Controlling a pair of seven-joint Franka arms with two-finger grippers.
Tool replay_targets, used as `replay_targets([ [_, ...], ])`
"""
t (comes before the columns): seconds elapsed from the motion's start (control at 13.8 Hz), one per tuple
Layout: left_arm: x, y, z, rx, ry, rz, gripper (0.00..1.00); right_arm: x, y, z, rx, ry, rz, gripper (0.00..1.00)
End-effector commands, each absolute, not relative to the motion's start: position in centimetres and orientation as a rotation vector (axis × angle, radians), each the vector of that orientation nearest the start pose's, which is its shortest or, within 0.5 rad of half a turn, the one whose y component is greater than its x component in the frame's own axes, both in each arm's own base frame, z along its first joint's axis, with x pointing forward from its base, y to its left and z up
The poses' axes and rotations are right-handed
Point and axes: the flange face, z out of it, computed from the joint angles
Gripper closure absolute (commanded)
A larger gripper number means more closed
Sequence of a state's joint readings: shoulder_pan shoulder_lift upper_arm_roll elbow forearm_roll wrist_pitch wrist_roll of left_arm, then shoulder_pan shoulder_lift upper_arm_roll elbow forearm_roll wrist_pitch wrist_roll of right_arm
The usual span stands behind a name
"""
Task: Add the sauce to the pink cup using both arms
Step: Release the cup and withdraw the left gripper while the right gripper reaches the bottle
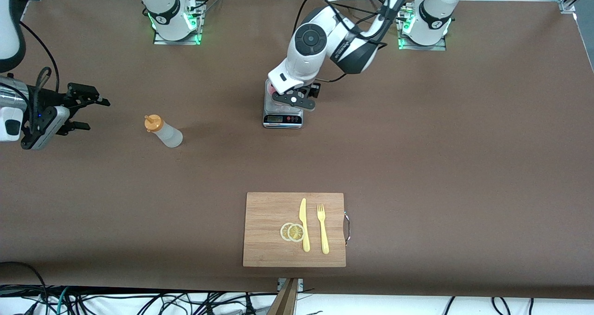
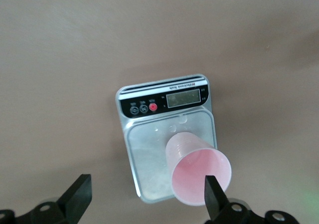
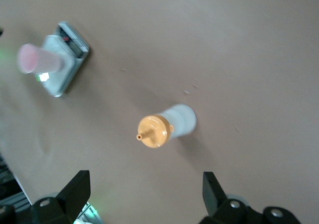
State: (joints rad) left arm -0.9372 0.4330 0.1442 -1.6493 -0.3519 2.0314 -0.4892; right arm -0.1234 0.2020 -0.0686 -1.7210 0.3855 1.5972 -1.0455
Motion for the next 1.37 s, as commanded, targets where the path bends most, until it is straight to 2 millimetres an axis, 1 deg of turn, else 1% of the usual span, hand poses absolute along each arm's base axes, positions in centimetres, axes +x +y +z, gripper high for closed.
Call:
replay_targets([
  [0.0,47.9,-46.3,44.1,-3.318,0.210,0.318,0.00,57.5,-10.1,40.7,-2.200,-1.155,-0.156,0.00],
  [0.07,49.0,-44.4,46.0,-3.299,0.192,0.282,0.00,57.1,-11.4,38.6,-2.126,-1.187,-0.220,0.00],
  [0.14,50.0,-42.2,47.5,-3.261,0.176,0.254,0.00,56.6,-12.0,36.3,-2.027,-1.241,-0.301,0.00],
  [0.29,52.1,-36.9,51.0,-3.206,0.104,0.201,0.00,55.5,-13.0,31.0,-1.854,-1.329,-0.434,0.00],
  [0.36,52.8,-34.3,52.4,-3.181,0.064,0.181,0.00,55.5,-13.5,29.1,-1.790,-1.361,-0.511,0.00],
  [0.43,53.9,-30.9,53.9,-3.173,-0.009,0.161,0.00,55.3,-14.0,27.2,-1.742,-1.383,-0.564,0.00],
  [0.51,54.8,-27.2,55.3,-3.171,-0.096,0.177,0.00,55.1,-14.2,25.1,-1.689,-1.391,-0.635,0.00],
  [0.58,55.4,-23.9,56.2,-3.169,-0.151,0.198,0.00,55.1,-14.2,23.8,-1.636,-1.409,-0.707,0.00],
  [0.65,55.9,-21.0,56.8,-3.174,-0.122,0.218,0.00,54.9,-14.0,22.3,-1.581,-1.440,-0.759,0.00],
  [0.8,56.8,-14.6,58.0,-3.163,-0.013,0.231,0.00,54.4,-13.9,18.6,-1.507,-1.451,-0.849,0.00],
  [0.87,56.8,-12.2,58.5,-3.159,0.006,0.246,0.00,53.9,-13.3,16.6,-1.464,-1.420,-0.886,0.00],
  [0.94,56.8,-10.0,58.7,-3.156,0.013,0.272,0.00,53.4,-12.8,14.8,-1.428,-1.381,-0.915,0.00],
  [1.08,57.1,-5.8,59.2,-3.169,0.039,0.281,0.00,52.6,-11.8,12.5,-1.380,-1.306,-0.932,0.00],
  [1.23,56.9,-3.9,59.0,-3.157,0.060,0.326,0.00,52.6,-10.5,11.9,-1.355,-1.309,-0.917,0.00],
  [1.3,56.9,-3.4,59.0,-3.157,0.080,0.338,0.00,52.6,-9.7,11.5,-1.342,-1.310,-0.906,0.00],
])
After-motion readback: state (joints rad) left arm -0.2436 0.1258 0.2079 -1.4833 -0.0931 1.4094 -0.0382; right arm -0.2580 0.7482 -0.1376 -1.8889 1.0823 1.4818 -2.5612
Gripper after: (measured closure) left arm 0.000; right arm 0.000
